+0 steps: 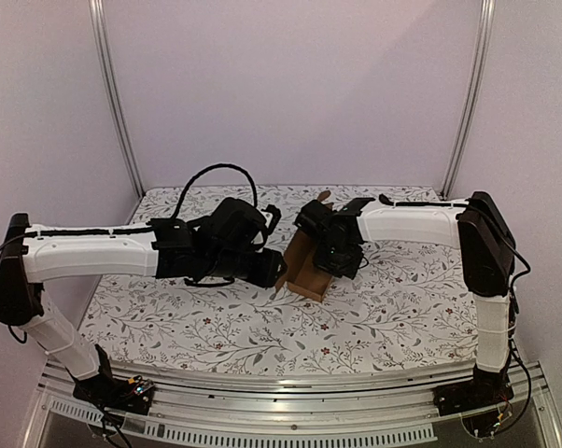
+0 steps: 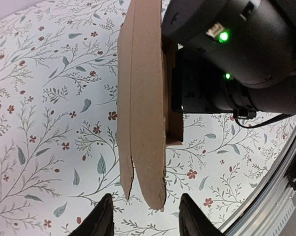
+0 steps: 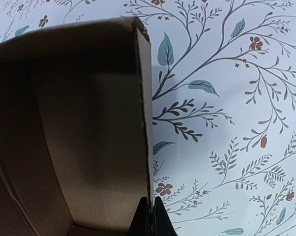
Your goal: Fold the paper box
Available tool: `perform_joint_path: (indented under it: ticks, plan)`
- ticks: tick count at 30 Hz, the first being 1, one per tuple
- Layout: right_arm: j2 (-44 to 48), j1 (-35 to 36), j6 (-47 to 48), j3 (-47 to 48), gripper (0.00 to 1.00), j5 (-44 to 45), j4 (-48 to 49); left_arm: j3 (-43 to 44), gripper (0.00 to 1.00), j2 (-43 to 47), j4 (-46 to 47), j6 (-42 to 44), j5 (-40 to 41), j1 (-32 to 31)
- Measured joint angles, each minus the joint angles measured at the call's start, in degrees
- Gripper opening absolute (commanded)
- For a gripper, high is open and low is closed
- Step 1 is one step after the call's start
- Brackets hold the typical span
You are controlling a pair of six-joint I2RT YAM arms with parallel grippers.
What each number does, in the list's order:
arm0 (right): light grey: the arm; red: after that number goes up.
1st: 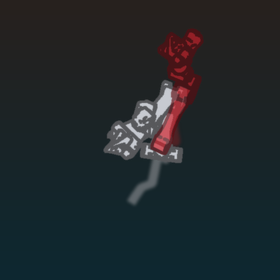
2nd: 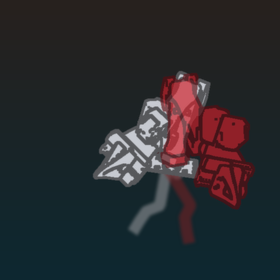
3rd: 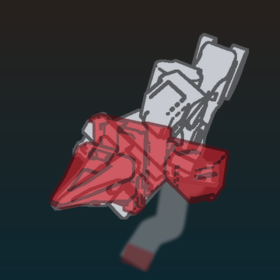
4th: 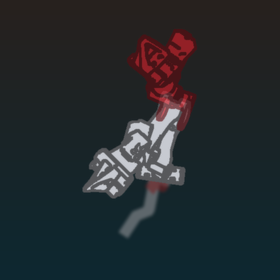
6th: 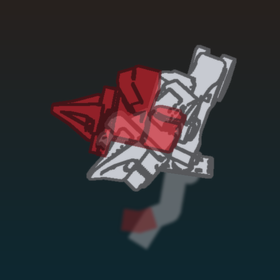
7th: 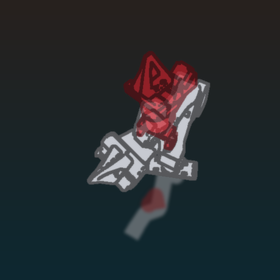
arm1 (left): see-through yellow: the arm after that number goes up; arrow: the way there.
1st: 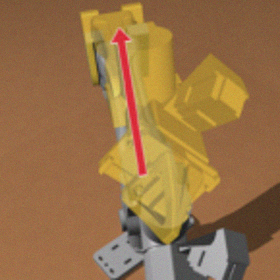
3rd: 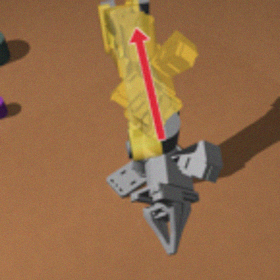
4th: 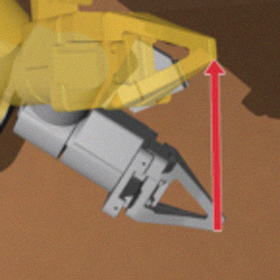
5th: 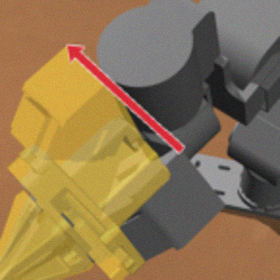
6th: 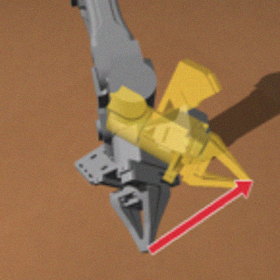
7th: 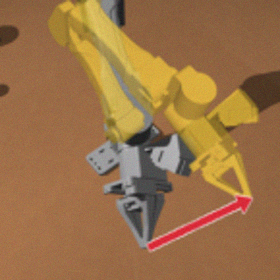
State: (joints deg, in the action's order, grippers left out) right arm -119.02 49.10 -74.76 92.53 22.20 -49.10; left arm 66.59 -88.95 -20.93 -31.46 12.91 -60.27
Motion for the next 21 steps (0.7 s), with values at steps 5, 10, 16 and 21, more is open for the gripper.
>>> perform_joint_path:
  ticks: [5, 10, 16, 21]
  plan:
    - [0.3, -0.1, -0.2, -1.0, 0.00, -0.3, 1.3, 0.7, 0.25, -1.8, -0.4, 0.3, 0.2, -0.1]
    - [0.7, -0.4, -0.7, -2.2, 0.00, -0.9, 2.7, 1.0, 0.16, -2.7, -0.6, 0.8, 0.4, -0.1]
    - [1.2, -0.4, -1.0, -3.4, 0.00, -1.8, 4.3, 1.0, 0.09, -3.2, -0.8, 1.3, 1.2, -0.1]
    - [1.5, -0.4, -1.0, -4.1, 0.00, -2.1, 5.4, 1.5, 0.15, -3.5, -0.8, 2.0, 2.3, -0.1]
